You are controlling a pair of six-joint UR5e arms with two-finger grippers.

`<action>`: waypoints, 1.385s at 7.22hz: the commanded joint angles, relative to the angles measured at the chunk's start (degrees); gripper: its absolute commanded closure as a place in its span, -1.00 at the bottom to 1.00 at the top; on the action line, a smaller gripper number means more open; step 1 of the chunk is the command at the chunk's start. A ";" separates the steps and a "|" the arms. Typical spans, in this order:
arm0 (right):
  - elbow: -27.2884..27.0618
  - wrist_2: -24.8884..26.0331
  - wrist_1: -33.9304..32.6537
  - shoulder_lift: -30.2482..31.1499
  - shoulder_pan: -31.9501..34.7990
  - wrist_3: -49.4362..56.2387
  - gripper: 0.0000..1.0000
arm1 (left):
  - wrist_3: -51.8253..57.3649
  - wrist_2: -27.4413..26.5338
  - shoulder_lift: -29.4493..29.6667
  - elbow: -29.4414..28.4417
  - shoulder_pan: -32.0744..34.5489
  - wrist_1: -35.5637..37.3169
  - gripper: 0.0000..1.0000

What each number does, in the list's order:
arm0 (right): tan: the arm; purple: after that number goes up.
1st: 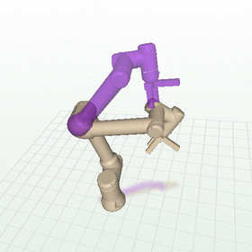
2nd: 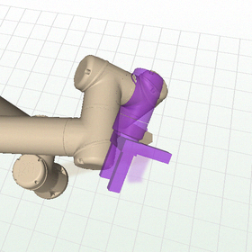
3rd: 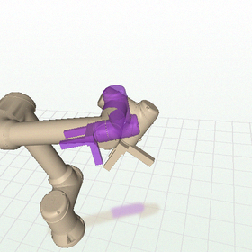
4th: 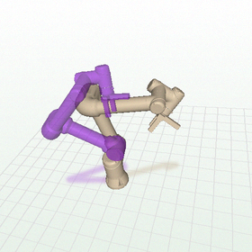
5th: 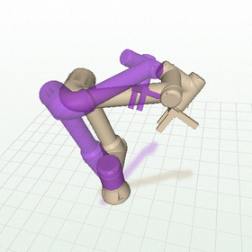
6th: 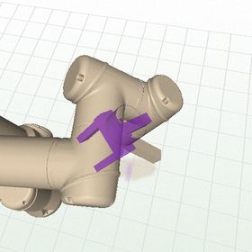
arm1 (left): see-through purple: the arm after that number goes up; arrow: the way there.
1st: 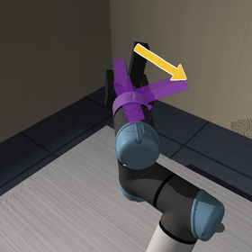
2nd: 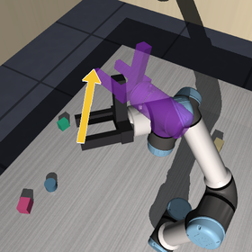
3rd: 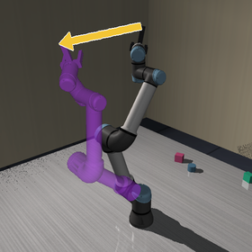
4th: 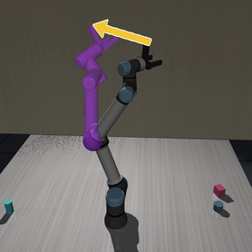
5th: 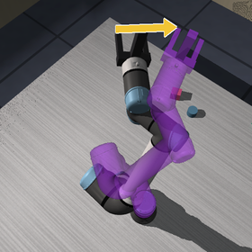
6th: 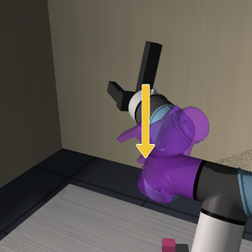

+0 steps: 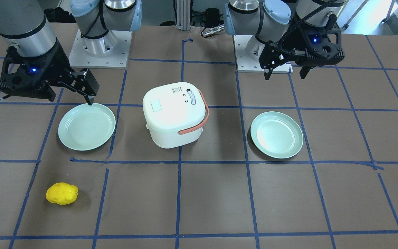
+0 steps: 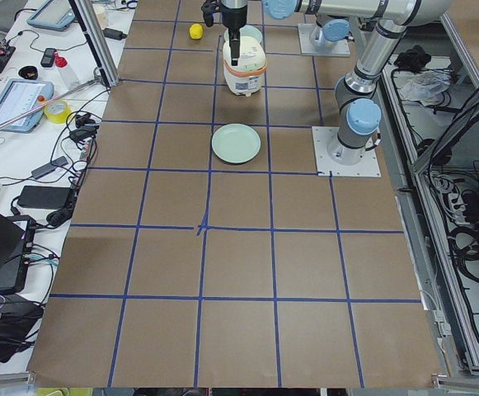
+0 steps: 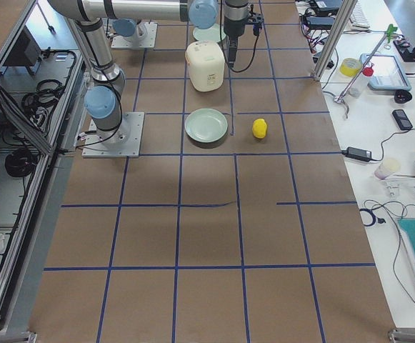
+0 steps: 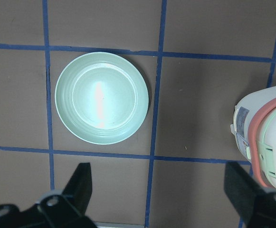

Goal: Press rice cooker button

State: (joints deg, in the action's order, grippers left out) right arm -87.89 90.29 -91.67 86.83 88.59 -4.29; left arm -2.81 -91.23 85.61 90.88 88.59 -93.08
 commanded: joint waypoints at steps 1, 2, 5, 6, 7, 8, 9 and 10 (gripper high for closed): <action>0.08 0.06 0.00 0.09 0.00 -0.02 -1.00 | 0.00 0.00 0.00 0.00 0.00 0.00 -1.00; 0.17 -0.03 0.00 0.53 0.00 -0.02 -1.00 | 0.00 0.00 0.00 0.00 0.00 0.00 -1.00; 0.78 -0.21 0.09 0.79 0.35 -0.10 -1.00 | 0.00 0.00 0.00 0.00 0.00 0.00 -1.00; 0.70 -0.20 0.18 0.80 0.35 -0.10 -1.00 | 0.00 0.00 0.00 0.00 0.00 0.00 -1.00; 0.44 -0.12 0.18 0.88 0.35 -0.28 -1.00 | 0.00 0.00 0.00 0.00 0.00 0.00 -1.00; 0.18 -0.03 0.18 0.88 0.35 -0.54 -1.00 | 0.00 0.00 0.00 0.00 0.00 0.00 -1.00; 0.09 0.14 0.18 0.80 0.35 -0.20 -1.00 | 0.00 0.00 0.00 0.00 0.00 0.00 -1.00; 0.09 0.15 0.35 0.88 0.35 -0.19 -1.00 | 0.00 0.00 0.00 0.00 0.00 0.00 -1.00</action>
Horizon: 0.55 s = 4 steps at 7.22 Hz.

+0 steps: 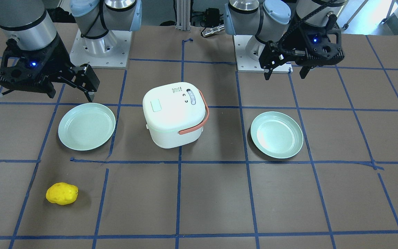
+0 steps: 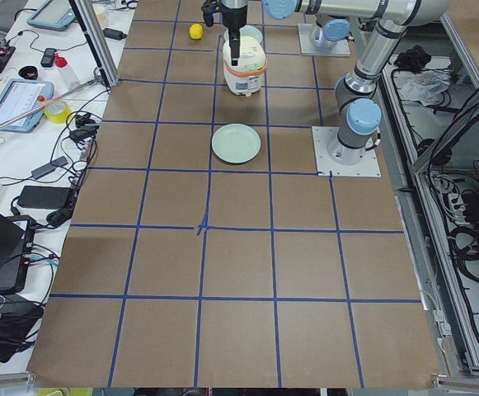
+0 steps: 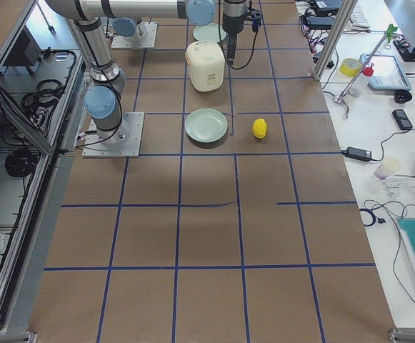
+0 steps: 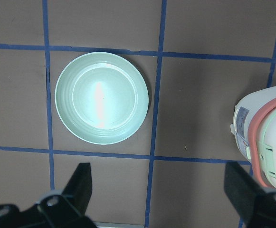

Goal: Press rice cooker button

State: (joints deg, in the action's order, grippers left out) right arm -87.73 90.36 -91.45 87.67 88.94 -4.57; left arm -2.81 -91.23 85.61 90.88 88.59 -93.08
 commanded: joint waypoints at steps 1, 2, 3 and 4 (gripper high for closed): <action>-0.07 0.08 1.35 0.04 -0.09 0.17 -1.00 | 0.00 0.00 0.00 0.00 0.00 0.00 -1.00; 0.19 -0.01 1.45 0.04 0.00 0.26 -1.00 | 0.00 0.00 0.00 0.00 0.00 0.00 -1.00; 0.80 -0.36 1.45 0.13 0.00 0.26 -1.00 | 0.00 0.00 0.09 0.00 0.00 0.00 -1.00; 0.98 -0.54 1.45 0.13 0.52 0.26 -0.64 | 0.00 0.00 0.00 0.00 0.00 0.00 -1.00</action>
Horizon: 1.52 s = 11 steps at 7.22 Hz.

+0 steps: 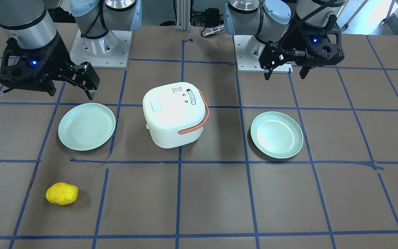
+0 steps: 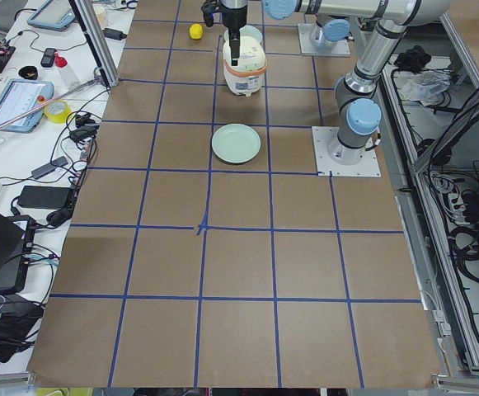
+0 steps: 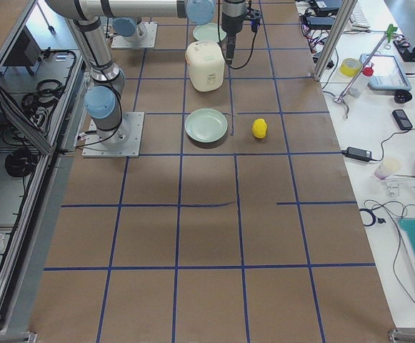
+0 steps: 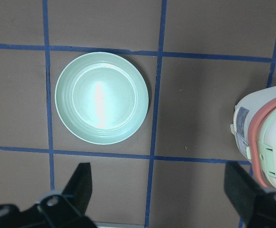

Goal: Press rice cooker button

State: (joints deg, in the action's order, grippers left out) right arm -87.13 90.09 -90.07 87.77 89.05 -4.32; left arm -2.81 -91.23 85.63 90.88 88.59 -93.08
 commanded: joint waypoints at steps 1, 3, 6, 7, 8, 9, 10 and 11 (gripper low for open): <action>0.39 -3.40 0.59 0.12 0.51 -0.07 -0.10 | 0.00 0.00 -0.03 0.00 0.00 0.00 -1.00; 0.21 -7.38 2.35 0.56 2.34 -0.69 0.38 | 0.00 0.00 -0.03 0.00 0.00 0.00 -1.00; -1.19 -6.86 1.56 -1.19 11.12 -2.00 0.85 | 0.00 0.00 -0.03 0.00 0.00 0.00 -1.00; -2.85 -7.47 1.30 -1.37 12.45 -2.79 0.86 | 0.00 0.00 -0.03 0.00 0.00 0.00 -1.00; -4.95 -7.22 -1.40 -2.33 14.12 -4.88 0.86 | 0.00 0.00 -0.03 0.00 0.00 0.00 -1.00; -6.98 -7.39 -4.30 -2.95 14.66 -4.99 0.86 | 0.00 0.00 -0.03 0.00 0.00 0.00 -1.00; -8.91 -7.39 -5.54 -2.96 14.66 -4.99 0.89 | 0.00 0.00 -0.03 0.00 0.00 0.00 -1.00; -9.97 -7.48 -6.17 -3.04 14.75 -4.99 0.90 | 0.00 0.00 -0.03 0.00 0.00 0.00 -1.00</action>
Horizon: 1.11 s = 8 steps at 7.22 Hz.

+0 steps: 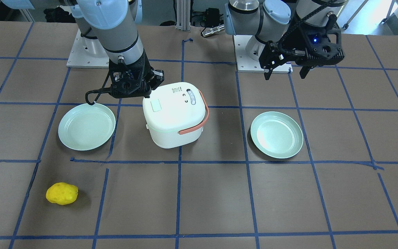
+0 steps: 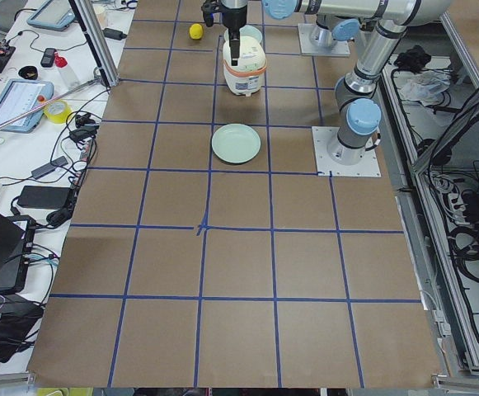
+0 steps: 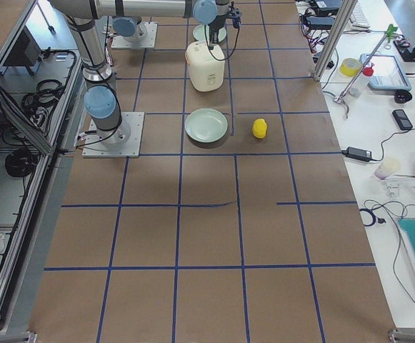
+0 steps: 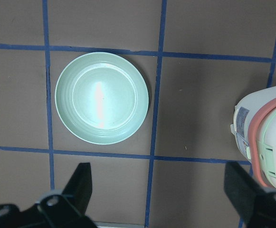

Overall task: Press rice cooker button
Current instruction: 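Move the right gripper over the rice cooker's pale green lid button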

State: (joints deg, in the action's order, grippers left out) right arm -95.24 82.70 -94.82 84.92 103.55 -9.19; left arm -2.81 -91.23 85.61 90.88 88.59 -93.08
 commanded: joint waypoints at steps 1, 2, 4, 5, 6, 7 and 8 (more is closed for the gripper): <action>-2.31 -0.09 -2.11 -0.37 0.25 -0.12 0.90 | 0.00 0.00 0.00 0.00 0.00 0.00 -1.00; -2.49 -0.09 -2.21 -0.81 0.33 -0.12 0.92 | 0.00 0.00 0.09 0.00 0.00 0.00 -1.00; -2.50 -0.09 -3.35 -1.69 1.56 -0.12 0.93 | 0.00 0.00 0.00 0.00 0.00 0.00 -1.00; -2.50 -0.17 -3.44 -1.86 1.65 -0.03 0.93 | 0.00 0.00 0.09 0.00 0.00 0.00 -1.00; -2.50 -0.09 -3.53 -1.87 1.65 0.23 0.93 | 0.00 0.00 0.00 0.00 0.00 0.00 -1.00; -2.50 -0.17 -3.53 -1.95 1.65 0.32 0.93 | 0.00 0.00 0.00 0.00 0.00 0.00 -1.00; -2.58 -0.18 -3.87 -1.95 1.65 0.23 0.92 | 0.00 0.00 0.00 0.00 0.00 0.00 -1.00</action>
State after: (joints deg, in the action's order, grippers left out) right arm -97.76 82.55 -98.41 83.02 105.18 -8.97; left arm -2.81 -91.23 85.62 90.88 88.60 -93.07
